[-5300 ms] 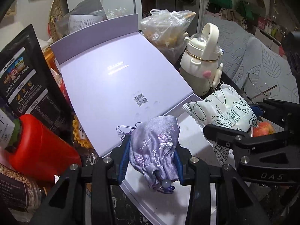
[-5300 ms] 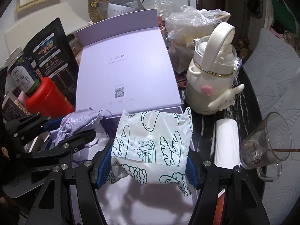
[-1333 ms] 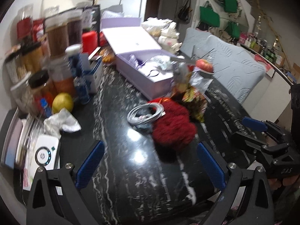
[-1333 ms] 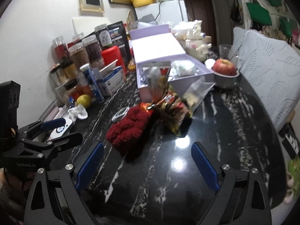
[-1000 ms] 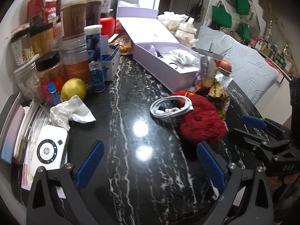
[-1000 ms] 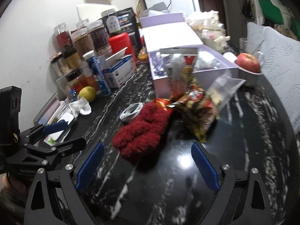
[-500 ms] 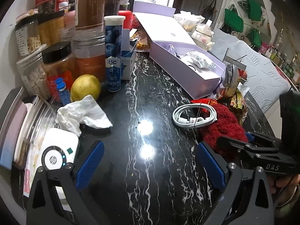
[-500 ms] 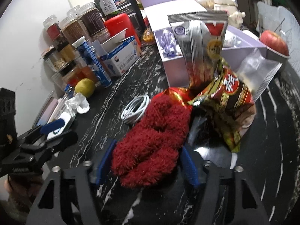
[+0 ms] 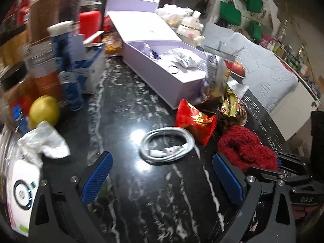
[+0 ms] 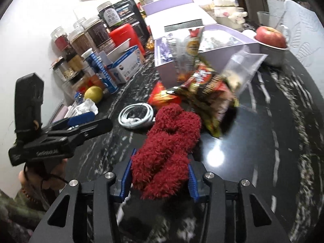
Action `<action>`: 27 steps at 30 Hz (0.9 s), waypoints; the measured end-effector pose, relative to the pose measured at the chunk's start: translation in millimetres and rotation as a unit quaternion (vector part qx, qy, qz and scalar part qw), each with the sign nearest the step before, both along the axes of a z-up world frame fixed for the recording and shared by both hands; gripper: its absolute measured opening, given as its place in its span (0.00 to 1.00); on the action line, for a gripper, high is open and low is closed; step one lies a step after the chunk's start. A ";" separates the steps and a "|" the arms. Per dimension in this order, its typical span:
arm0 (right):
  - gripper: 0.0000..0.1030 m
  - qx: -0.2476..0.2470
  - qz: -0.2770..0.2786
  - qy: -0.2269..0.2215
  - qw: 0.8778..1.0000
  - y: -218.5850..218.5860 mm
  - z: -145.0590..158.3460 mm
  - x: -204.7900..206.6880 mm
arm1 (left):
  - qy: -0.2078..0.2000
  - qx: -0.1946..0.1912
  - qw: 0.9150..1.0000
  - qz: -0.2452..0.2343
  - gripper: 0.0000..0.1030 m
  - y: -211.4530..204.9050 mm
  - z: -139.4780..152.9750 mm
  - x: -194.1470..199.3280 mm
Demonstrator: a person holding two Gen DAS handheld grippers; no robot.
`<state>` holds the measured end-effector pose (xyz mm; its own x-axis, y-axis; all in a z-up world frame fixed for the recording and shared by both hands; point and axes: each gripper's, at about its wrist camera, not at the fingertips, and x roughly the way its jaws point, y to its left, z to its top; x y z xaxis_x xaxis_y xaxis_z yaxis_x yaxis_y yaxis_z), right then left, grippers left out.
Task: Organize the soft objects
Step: 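Grasp coiled white cable with left tool while right tool lifts red yarn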
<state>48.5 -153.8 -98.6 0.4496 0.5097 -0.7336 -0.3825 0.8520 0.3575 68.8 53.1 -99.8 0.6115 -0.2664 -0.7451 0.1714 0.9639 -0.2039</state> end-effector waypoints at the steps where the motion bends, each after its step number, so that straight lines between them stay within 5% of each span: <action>1: 0.43 -0.003 -0.005 -0.001 1.000 -4.9 0.9 -2.6 | 0.002 0.001 1.000 -0.003 0.98 -3.5 -1.7 2.8; 18: 0.43 -0.039 -0.072 -0.024 0.996 -48.7 5.1 2.3 | 0.047 0.040 0.997 0.043 0.98 -27.2 -30.7 46.4; 25: 0.43 -0.044 -0.078 -0.025 0.996 -50.2 4.1 2.5 | 0.036 0.084 0.993 0.070 0.98 -32.4 -35.5 48.7; 27: 0.43 -0.043 -0.080 -0.026 0.996 -51.5 4.0 1.5 | 0.026 0.080 0.994 0.066 0.84 -32.1 -34.6 44.3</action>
<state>50.0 -205.4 -94.7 0.5582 0.3651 -0.7451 -0.2553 0.9300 0.2644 113.1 21.0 -134.3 0.5935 -0.0621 -0.8024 0.0352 0.9981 -0.0512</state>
